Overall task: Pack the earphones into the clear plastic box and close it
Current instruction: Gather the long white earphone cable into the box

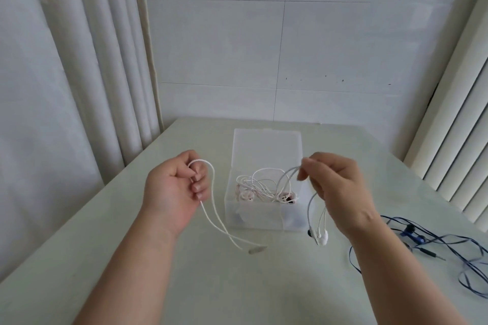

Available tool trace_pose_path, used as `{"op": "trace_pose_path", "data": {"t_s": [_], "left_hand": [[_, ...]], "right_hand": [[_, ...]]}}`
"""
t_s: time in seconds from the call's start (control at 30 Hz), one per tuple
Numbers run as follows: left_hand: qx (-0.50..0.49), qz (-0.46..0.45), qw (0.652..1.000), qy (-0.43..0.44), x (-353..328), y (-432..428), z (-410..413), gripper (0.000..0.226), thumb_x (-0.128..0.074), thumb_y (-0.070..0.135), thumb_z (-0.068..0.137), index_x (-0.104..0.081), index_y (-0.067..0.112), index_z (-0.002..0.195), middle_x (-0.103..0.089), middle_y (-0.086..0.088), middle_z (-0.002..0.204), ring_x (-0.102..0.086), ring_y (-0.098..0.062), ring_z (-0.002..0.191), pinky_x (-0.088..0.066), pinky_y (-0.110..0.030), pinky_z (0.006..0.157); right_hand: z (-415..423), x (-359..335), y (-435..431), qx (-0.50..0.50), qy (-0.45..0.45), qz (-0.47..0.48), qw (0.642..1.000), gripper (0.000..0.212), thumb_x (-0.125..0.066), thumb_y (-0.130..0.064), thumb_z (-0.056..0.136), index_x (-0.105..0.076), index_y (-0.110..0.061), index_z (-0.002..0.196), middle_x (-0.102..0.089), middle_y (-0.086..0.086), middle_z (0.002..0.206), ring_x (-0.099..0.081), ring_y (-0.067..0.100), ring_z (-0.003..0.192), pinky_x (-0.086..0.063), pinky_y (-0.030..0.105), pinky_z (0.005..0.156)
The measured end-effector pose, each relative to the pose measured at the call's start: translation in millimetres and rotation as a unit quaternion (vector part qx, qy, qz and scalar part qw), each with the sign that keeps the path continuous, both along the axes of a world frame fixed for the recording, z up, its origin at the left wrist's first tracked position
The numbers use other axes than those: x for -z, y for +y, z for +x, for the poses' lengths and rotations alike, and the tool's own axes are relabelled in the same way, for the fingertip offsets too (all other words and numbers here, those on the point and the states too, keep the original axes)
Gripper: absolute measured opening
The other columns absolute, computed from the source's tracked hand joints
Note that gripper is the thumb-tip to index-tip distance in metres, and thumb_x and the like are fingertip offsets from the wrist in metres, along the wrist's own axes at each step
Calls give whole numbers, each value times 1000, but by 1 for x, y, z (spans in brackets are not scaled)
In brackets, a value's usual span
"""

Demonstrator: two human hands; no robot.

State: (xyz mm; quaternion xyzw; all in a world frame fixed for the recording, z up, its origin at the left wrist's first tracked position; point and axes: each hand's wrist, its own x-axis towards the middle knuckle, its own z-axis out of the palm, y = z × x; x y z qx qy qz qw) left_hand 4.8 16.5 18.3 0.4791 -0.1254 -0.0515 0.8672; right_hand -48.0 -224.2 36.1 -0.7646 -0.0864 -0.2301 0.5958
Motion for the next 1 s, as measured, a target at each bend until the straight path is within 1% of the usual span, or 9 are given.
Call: {"op": "trace_pose_path", "data": {"t_s": [0.17, 0.27, 0.43, 0.5, 0.57, 0.63, 0.77, 0.9, 1.0], "left_hand": [[-9, 67, 997, -47, 1, -14, -2, 8, -51, 12, 68, -45, 12, 63, -42, -3, 62, -31, -16, 55, -24, -30, 52], [-66, 101, 988, -96, 3, -20, -3, 13, -52, 15, 75, -61, 13, 65, -59, -1, 67, -45, -14, 58, -35, -25, 53], [-108, 137, 977, -121, 2, -22, -4, 18, -56, 20, 80, -69, 21, 67, -70, -3, 81, -61, -19, 80, -45, -32, 71], [-98, 116, 983, -103, 0, -24, -6, 18, -55, 16, 88, -64, 15, 72, -70, -10, 82, -65, -27, 75, -50, -36, 68], [-117, 120, 982, -85, -2, -27, -10, 21, -49, 12, 96, -58, 11, 77, -65, -10, 68, -62, -28, 58, -51, -33, 55], [-144, 152, 974, -89, 0, -29, -10, 22, -47, 12, 98, -56, 12, 78, -53, -7, 56, -48, -24, 44, -38, -27, 45], [-93, 197, 973, -78, 2, -27, -8, 11, -54, 18, 85, -62, 13, 79, -34, -3, 54, -22, -15, 43, -11, -26, 46], [-62, 250, 961, -96, 1, -29, -11, 34, -53, 42, 80, -65, 10, 79, -29, 2, 51, -21, -11, 41, -15, -22, 42], [-86, 367, 911, -170, 4, -33, -13, 37, -67, 56, 71, -71, 22, 83, -36, 12, 48, -30, -8, 44, -24, -20, 45]], "right_hand": [[-2, 2, 10, -35, 37, -66, 996, 28, -52, -24, 87, -68, -13, 67, -43, -15, 45, -36, 3, 46, -28, 16, 49], [-3, 2, 14, -48, 43, -78, 995, 23, -49, -21, 88, -69, -19, 78, -59, -23, 57, -46, -1, 53, -33, 11, 55], [-4, 2, 13, -78, 61, -80, 992, 29, -40, -27, 80, -68, -20, 80, -52, -20, 55, -42, 2, 56, -32, 25, 62], [-4, 2, 11, -87, 80, -96, 988, 29, -41, -20, 74, -68, -24, 80, -46, -16, 55, -38, 10, 57, -31, 31, 60], [-2, 3, 11, -84, 95, -106, 986, 28, -43, -16, 79, -69, -25, 80, -47, -12, 58, -37, 14, 58, -32, 33, 59], [-1, 5, 13, -64, 105, -127, 984, 30, -46, -16, 92, -70, -28, 79, -56, -7, 65, -42, 14, 58, -37, 33, 59], [-2, 7, 17, -26, 110, -233, 966, 28, -43, -27, 98, -63, -34, 81, -63, -10, 68, -57, 17, 63, -48, 35, 62], [-3, 4, 20, -6, 98, -278, 956, 25, -41, -31, 100, -59, -38, 84, -59, -38, 71, -55, -1, 66, -47, 28, 67], [-4, 4, 21, -5, 90, -275, 957, 26, -42, -32, 99, -58, -41, 81, -64, -32, 79, -57, -2, 71, -49, 27, 69]]}}
